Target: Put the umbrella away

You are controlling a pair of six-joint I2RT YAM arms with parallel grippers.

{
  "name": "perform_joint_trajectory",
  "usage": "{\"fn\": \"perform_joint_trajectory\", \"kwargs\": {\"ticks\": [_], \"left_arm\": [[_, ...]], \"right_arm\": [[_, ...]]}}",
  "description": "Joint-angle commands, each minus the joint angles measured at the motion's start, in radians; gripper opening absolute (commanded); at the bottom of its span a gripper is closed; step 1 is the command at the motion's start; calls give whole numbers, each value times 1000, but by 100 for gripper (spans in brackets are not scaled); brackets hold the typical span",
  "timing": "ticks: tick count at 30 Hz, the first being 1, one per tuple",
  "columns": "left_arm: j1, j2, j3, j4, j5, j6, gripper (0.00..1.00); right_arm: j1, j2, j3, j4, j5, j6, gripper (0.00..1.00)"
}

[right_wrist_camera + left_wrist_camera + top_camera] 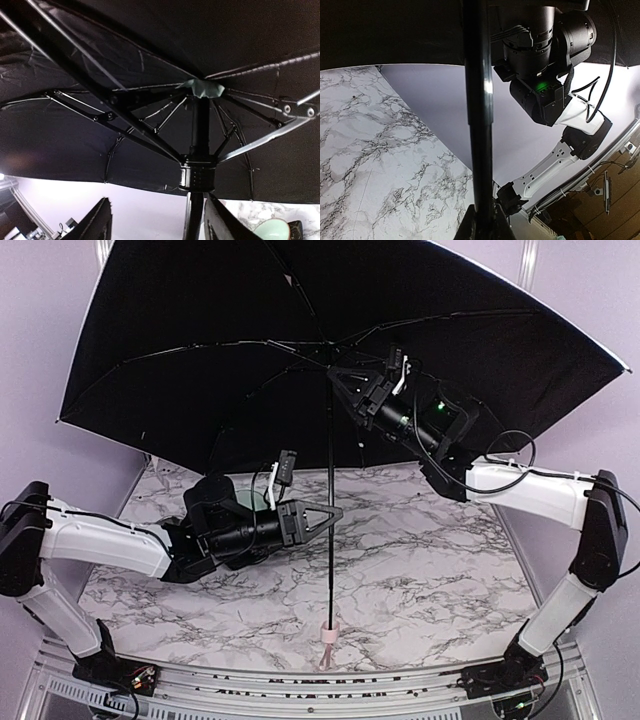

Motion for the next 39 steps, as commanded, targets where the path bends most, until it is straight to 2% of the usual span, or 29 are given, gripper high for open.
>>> {"fn": "perform_joint_trajectory", "kwargs": {"ticks": [1, 9, 17, 21, 26, 30, 39], "left_arm": [[-13, -9, 21, 97, -3, 34, 0], [-23, 12, 34, 101, 4, 43, 0], [-22, 0, 31, 101, 9, 74, 0], [-23, -14, 12, 101, -2, 109, 0], [-23, -8, 12, 101, -8, 104, 0], [-23, -5, 14, 101, -7, 105, 0], [-22, 2, 20, 100, -4, 103, 0]], "right_arm": [[5, -10, -18, 129, 73, 103, 53], [15, 36, -6, 184, 108, 189, 47], [16, 59, -44, 164, 123, 252, 54], [12, 38, -64, 141, 157, 225, 55], [11, 47, -52, 159, 148, 216, 45], [13, 43, -43, 174, 154, 183, 51], [13, 40, -41, 211, 153, 124, 54]]}}
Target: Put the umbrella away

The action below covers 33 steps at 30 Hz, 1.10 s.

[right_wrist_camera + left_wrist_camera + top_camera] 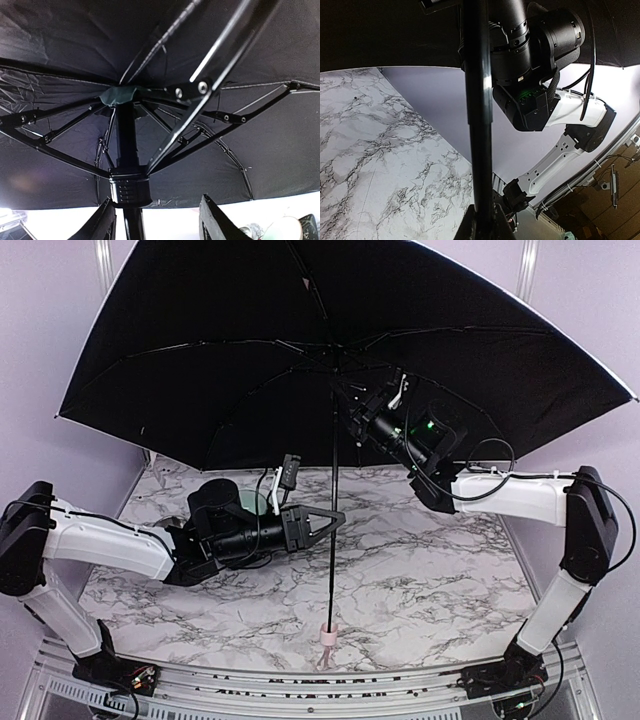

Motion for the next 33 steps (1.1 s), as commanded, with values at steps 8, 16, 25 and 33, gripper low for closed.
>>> {"fn": "perform_joint_trajectory", "kwargs": {"ticks": [8, 16, 25, 33], "left_arm": [[-5, -9, 23, 100, 11, 55, 0], [-4, -10, 22, 100, 9, 53, 0], [-5, -16, 19, 100, 12, 55, 0], [-4, -20, 5, 100, 8, 56, 0]], "right_arm": [[3, -32, 30, 66, 4, -78, 53], [4, -29, 39, 68, 5, -98, 44], [3, -7, 42, 82, -8, -71, 32], [-2, 8, 63, 78, -14, -78, 20]]}}
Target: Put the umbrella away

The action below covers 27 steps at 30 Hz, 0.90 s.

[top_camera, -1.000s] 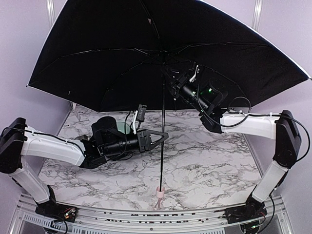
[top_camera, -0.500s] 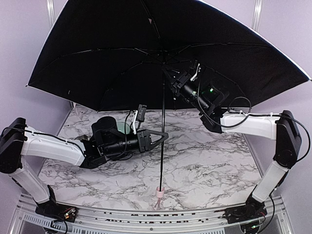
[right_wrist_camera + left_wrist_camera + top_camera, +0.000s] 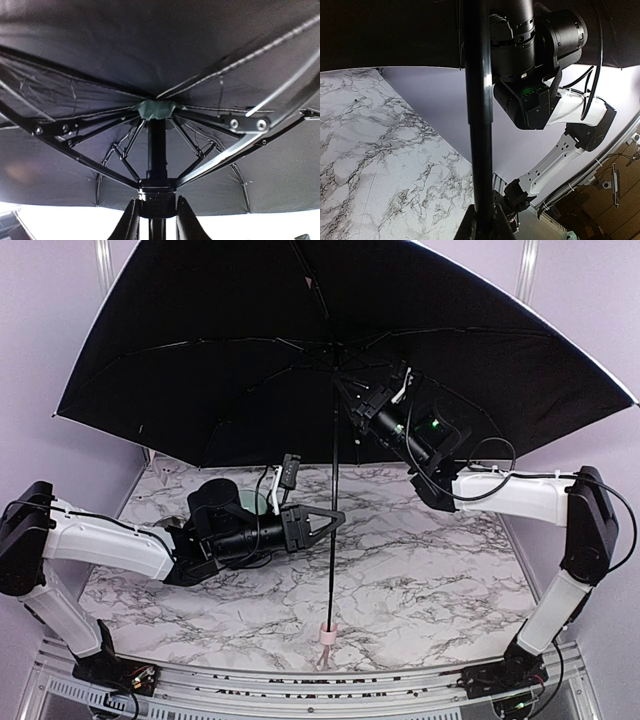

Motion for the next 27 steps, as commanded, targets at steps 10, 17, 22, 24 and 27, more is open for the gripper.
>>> {"fn": "perform_joint_trajectory", "kwargs": {"ticks": [10, 17, 22, 24, 27], "left_arm": [[-5, -30, -4, 99, 4, 59, 0], [-5, -44, -13, 99, -11, 107, 0], [-2, -59, -10, 75, -17, 255, 0], [2, -65, 2, 40, -22, 317, 0], [15, -73, 7, 28, -19, 367, 0]], "right_arm": [[-8, 21, 53, 23, -26, 10, 0], [-8, 30, 58, 10, -50, 24, 29], [-9, 21, 40, 33, -62, -11, 26], [-11, 19, 50, 31, -96, -50, 23], [-21, 19, 52, 57, -150, -89, 19]]}}
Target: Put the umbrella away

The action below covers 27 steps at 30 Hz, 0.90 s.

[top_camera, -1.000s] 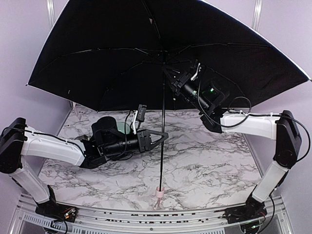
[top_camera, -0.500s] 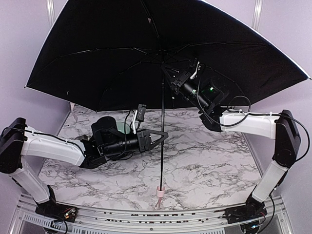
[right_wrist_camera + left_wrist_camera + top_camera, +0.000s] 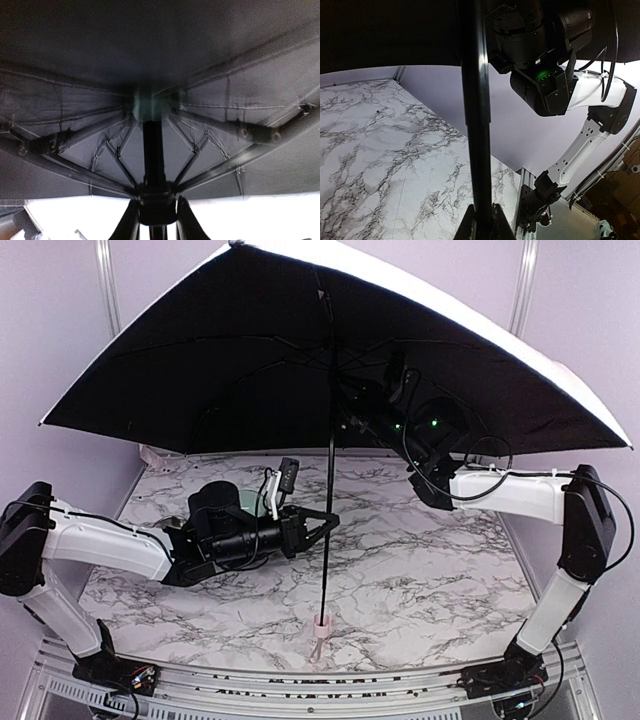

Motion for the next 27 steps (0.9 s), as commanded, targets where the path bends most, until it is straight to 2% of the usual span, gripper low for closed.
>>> {"fn": "perform_joint_trajectory", "kwargs": {"ticks": [1, 10, 15, 19, 24, 27], "left_arm": [[7, -65, 29, 60, 24, 208, 0], [7, -21, 50, 66, 55, 188, 0], [9, -21, 54, 76, 53, 175, 0], [18, -52, 43, 76, 30, 177, 0], [23, -116, 18, 69, -29, 217, 0], [23, -135, 32, 57, -52, 244, 0]], "right_arm": [[-24, 0, 25, 65, -84, -65, 18], [-55, -22, -4, 151, -102, -135, 13], [-55, -27, 1, 121, -117, -158, 16], [-56, -66, -9, -26, -117, -270, 16], [-11, -135, -46, -284, -45, -557, 17], [35, -142, -105, -313, -58, -672, 17]]}}
